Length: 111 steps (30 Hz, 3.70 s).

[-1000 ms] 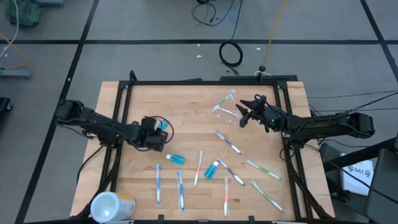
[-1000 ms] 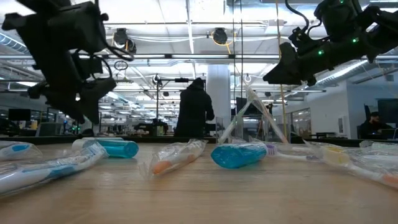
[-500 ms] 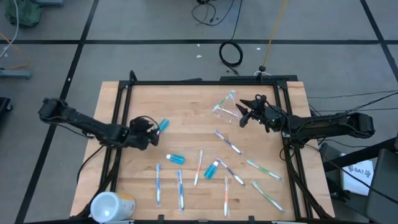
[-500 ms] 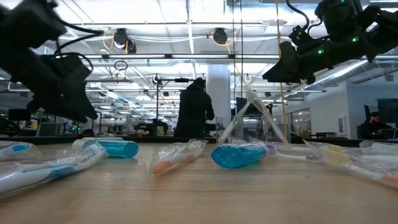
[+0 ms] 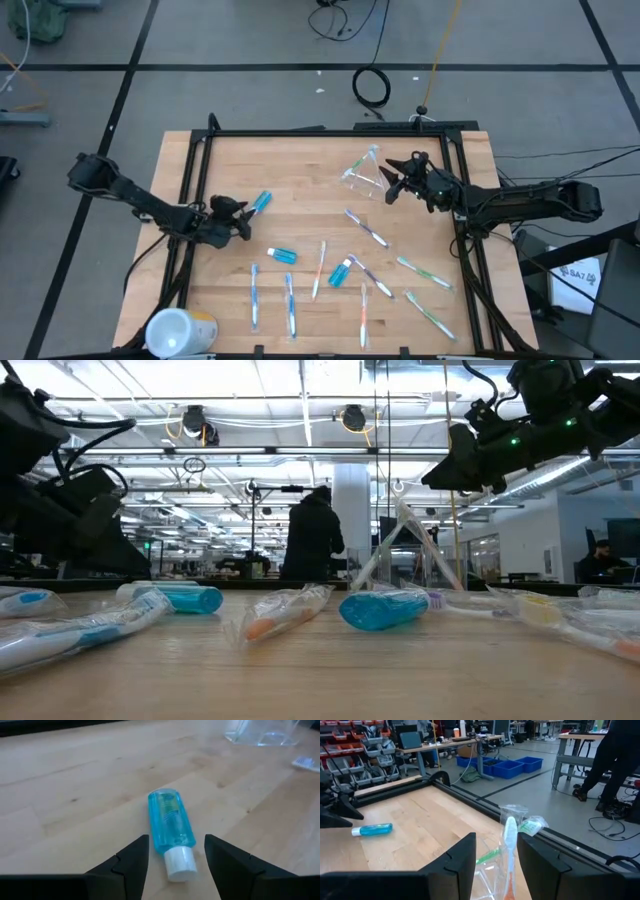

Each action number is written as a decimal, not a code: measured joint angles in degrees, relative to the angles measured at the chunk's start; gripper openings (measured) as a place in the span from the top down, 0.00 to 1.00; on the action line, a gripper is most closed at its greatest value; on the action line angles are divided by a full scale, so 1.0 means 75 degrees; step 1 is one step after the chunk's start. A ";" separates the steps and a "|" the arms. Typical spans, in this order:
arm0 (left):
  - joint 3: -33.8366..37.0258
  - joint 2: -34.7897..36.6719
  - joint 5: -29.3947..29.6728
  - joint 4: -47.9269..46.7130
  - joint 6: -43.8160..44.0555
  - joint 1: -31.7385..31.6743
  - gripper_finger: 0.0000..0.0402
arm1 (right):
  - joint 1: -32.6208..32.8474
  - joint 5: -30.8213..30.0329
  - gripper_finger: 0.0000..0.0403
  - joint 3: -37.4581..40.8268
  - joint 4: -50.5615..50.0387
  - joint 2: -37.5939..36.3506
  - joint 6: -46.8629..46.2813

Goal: Pick & Place toothbrushing station
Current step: Put the top left blue mouthwash into the transparent organizer

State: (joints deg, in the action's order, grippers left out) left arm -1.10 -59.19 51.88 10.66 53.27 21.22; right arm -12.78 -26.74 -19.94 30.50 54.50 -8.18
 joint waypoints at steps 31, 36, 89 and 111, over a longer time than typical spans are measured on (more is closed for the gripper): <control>-0.0009 -0.1857 -0.0359 0.0927 0.0476 -0.0185 0.48 | 0.0000 -0.0001 0.67 0.0001 0.0073 0.0000 0.0244; -0.0009 -0.1857 -0.0365 0.0938 0.0641 -0.0185 0.48 | 0.0000 -0.0001 0.67 0.0003 0.0073 0.0000 0.0244; -0.7181 -0.2039 -0.2652 -0.2422 -0.6571 -0.2181 0.75 | -0.0001 0.0002 0.67 0.0002 0.0531 0.0000 0.0589; -1.1843 -0.6522 -0.2509 -0.4833 -1.5335 -0.3376 0.78 | -0.0132 -0.0470 0.67 0.0000 0.0127 0.0000 0.0605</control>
State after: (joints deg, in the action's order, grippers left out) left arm -89.92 -108.11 33.06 -25.59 -61.74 -4.10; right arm -13.76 -30.26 -19.94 31.45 54.50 -3.64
